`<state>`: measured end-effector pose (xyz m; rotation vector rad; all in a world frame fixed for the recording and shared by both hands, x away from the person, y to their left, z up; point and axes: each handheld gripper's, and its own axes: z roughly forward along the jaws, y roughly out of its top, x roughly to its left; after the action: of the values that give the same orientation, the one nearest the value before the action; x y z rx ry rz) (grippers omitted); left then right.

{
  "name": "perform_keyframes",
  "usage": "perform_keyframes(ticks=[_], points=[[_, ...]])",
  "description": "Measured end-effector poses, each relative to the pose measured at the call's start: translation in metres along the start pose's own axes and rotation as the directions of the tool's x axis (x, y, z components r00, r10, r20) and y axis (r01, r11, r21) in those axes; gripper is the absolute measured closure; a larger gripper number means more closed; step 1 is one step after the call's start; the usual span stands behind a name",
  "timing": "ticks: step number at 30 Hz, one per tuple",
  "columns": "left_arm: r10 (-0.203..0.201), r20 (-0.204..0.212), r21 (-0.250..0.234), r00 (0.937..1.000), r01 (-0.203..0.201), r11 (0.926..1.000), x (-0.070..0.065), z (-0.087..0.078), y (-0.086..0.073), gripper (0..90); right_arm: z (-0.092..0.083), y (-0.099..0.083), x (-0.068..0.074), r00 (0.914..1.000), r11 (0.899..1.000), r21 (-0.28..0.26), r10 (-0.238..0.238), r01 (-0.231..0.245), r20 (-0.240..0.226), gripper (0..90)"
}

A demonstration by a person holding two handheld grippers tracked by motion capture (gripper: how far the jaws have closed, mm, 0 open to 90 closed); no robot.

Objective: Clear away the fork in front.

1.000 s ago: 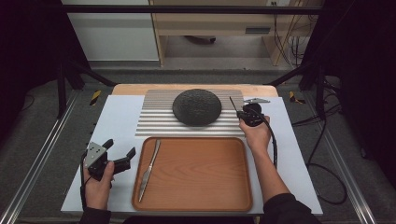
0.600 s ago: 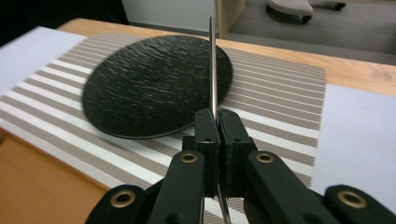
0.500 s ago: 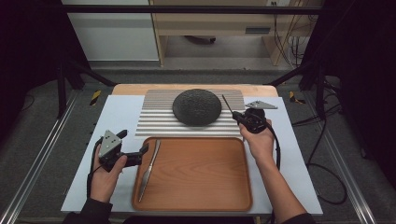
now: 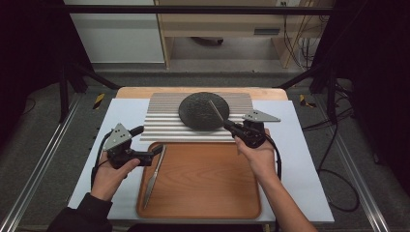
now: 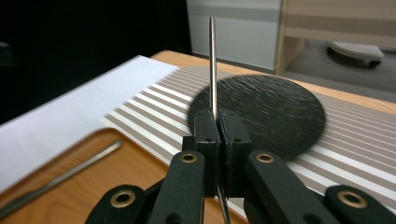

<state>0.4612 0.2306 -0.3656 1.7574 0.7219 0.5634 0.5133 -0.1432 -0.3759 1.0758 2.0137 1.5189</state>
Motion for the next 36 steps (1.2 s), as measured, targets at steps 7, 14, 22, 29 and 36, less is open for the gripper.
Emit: perform_keyframes(ticks=[7,14,22,29,36], points=[[0.056,0.045,-0.035,0.9974,-0.054,0.9979,-0.007,0.002,0.028,5.8,-0.004,0.009,0.026,0.9956,0.998,-0.051,-0.036,0.031,-0.087,87.4],[0.062,0.093,-0.037,0.9937,-0.059,0.9976,-0.011,0.011,0.034,6.5,-0.001,0.007,0.043,0.9852,0.996,-0.072,-0.055,0.044,-0.162,87.4],[0.060,0.143,-0.027,0.9879,-0.056,0.9980,-0.012,0.019,0.029,8.3,0.001,0.008,0.060,0.9738,0.994,-0.084,-0.080,0.063,-0.213,87.4],[0.009,0.201,-0.054,0.9796,0.002,0.9985,-0.008,0.022,0.030,12.1,0.004,0.009,0.075,0.9619,0.993,-0.087,-0.103,0.084,-0.253,87.4],[-0.022,0.230,-0.055,0.9729,0.035,0.9979,-0.005,0.027,0.030,19.7,0.007,0.008,0.084,0.9526,0.991,-0.099,-0.113,0.089,-0.282,87.4]])
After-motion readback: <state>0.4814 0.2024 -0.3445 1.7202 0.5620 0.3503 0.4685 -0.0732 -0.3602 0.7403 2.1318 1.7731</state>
